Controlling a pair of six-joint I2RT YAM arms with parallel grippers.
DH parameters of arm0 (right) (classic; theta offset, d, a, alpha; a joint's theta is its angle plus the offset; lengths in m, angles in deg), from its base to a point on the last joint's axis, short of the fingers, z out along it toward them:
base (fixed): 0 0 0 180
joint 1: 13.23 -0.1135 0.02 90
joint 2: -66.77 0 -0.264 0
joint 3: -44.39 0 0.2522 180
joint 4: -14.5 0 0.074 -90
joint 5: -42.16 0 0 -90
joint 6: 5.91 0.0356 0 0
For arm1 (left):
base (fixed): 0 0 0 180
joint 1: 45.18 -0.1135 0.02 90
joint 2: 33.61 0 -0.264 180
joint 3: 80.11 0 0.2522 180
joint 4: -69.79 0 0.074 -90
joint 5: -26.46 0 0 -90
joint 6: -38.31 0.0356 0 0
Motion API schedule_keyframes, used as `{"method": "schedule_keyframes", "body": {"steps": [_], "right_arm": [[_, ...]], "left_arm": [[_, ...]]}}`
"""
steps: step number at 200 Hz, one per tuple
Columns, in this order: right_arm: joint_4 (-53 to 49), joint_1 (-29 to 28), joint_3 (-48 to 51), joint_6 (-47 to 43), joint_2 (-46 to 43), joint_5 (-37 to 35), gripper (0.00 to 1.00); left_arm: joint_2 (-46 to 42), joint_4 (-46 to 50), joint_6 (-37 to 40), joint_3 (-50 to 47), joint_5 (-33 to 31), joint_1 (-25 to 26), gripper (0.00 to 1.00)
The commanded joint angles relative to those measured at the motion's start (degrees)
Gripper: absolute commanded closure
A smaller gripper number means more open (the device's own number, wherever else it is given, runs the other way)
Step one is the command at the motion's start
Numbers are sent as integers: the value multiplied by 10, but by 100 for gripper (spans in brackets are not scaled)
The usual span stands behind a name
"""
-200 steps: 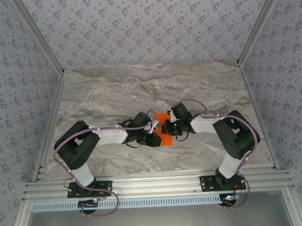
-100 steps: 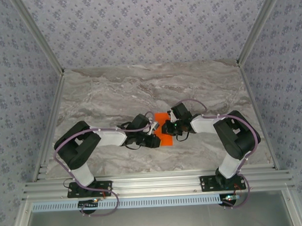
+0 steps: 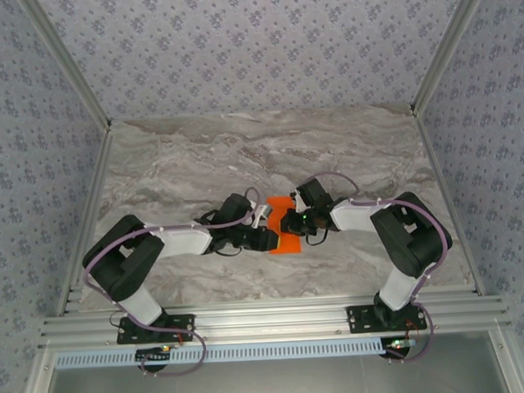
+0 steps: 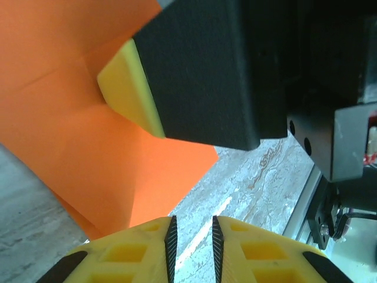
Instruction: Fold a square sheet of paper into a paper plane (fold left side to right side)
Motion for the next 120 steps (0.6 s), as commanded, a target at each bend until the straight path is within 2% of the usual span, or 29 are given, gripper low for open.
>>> {"method": "schedule_keyframes", "body": {"steps": [1, 47, 78, 120], "right_arm": [[-63, -2, 5, -11, 4, -35, 89], [-63, -2, 2, -12, 5, -34, 89], [-58, -2, -1, -12, -4, -27, 90], [-46, 5, 8, -19, -77, -27, 91]], "left_arm": [[15, 9, 11, 21, 22, 0, 75], [48, 12, 18, 22, 17, 8, 76], [58, 34, 25, 18, -13, 11, 77], [62, 31, 18, -3, -30, 16, 84]]}}
